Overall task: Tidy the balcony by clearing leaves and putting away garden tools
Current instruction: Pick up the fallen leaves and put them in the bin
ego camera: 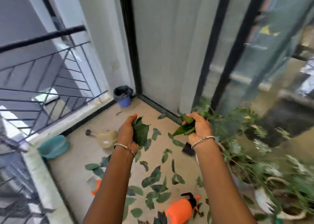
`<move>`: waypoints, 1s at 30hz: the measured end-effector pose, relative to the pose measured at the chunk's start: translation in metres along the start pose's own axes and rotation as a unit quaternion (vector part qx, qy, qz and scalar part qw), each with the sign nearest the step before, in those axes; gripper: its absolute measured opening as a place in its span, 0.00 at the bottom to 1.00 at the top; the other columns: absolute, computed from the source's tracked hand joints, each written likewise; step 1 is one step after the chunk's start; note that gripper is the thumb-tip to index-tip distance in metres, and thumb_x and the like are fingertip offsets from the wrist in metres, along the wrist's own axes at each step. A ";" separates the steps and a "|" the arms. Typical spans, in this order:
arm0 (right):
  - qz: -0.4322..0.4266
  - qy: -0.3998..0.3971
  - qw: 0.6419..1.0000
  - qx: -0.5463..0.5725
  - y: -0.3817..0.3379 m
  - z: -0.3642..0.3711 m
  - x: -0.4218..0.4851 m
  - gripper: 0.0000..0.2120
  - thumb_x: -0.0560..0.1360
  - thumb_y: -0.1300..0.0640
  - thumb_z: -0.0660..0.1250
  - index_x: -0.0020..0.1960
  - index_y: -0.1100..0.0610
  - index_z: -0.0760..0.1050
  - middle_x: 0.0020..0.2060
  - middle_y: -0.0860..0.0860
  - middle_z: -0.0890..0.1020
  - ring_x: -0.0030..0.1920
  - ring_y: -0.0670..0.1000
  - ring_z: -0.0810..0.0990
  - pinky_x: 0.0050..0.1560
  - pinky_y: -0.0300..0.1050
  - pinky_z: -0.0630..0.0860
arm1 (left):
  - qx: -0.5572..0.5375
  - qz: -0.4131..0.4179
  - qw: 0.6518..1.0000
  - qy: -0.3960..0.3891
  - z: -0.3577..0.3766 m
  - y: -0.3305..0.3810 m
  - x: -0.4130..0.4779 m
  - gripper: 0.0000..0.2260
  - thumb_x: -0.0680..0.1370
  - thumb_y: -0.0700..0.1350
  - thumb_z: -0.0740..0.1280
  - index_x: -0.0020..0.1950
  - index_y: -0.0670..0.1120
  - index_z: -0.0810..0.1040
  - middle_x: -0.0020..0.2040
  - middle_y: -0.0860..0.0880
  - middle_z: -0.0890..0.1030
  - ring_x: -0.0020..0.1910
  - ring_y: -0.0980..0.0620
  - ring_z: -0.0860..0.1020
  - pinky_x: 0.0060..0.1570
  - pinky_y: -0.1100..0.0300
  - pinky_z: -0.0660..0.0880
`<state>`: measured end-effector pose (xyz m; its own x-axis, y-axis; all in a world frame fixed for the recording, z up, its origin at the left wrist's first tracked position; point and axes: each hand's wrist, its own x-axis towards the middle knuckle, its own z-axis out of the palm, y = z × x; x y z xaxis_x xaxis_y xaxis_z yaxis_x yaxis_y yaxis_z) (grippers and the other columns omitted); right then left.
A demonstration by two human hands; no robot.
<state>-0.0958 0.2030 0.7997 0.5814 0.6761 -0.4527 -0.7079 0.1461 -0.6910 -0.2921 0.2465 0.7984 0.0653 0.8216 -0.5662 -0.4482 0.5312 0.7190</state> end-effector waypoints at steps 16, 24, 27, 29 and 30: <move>0.094 -0.049 0.993 -0.054 0.118 0.197 0.100 0.09 0.72 0.72 0.66 0.36 0.61 0.71 0.29 0.57 0.76 0.22 0.51 0.73 0.24 0.39 0.73 | -0.053 -0.026 0.996 0.068 -0.043 0.119 0.172 0.11 0.75 0.50 0.69 0.37 0.45 0.78 0.29 0.45 0.79 0.25 0.46 0.78 0.30 0.58 0.76; 0.130 -0.034 0.989 -0.064 0.141 0.275 0.228 0.10 0.72 0.71 0.65 0.35 0.61 0.70 0.25 0.55 0.76 0.20 0.50 0.73 0.23 0.38 0.73 | -0.069 -0.037 0.993 0.089 0.008 0.171 0.301 0.11 0.76 0.47 0.69 0.38 0.43 0.79 0.27 0.44 0.78 0.22 0.46 0.77 0.45 0.48 0.78; 0.151 -0.030 0.985 -0.073 0.145 0.324 0.288 0.10 0.73 0.70 0.64 0.34 0.62 0.70 0.23 0.54 0.76 0.20 0.49 0.73 0.22 0.37 0.72 | -0.067 -0.035 0.992 0.102 0.036 0.206 0.361 0.09 0.76 0.48 0.69 0.40 0.44 0.80 0.35 0.42 0.79 0.28 0.45 0.77 0.38 0.54 0.77; 0.161 -0.033 0.983 -0.084 0.145 0.353 0.322 0.10 0.73 0.70 0.65 0.34 0.62 0.71 0.25 0.55 0.76 0.21 0.49 0.74 0.22 0.37 0.72 | -0.060 -0.031 0.992 0.104 0.053 0.228 0.395 0.08 0.76 0.48 0.69 0.42 0.43 0.80 0.37 0.42 0.79 0.31 0.46 0.77 0.34 0.57 0.76; 0.165 -0.034 0.982 -0.085 0.145 0.367 0.339 0.10 0.73 0.70 0.65 0.34 0.62 0.71 0.26 0.55 0.76 0.22 0.49 0.75 0.23 0.37 0.73 | -0.060 -0.030 0.992 0.103 0.062 0.238 0.413 0.08 0.77 0.47 0.69 0.42 0.43 0.80 0.37 0.43 0.79 0.30 0.46 0.77 0.32 0.59 0.76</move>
<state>-0.1485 0.7188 0.7525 0.2994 0.7144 -0.6325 -0.7729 -0.2071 -0.5998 -0.3171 0.7254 0.7606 -0.0830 0.7224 -0.6864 -0.5533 0.5395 0.6347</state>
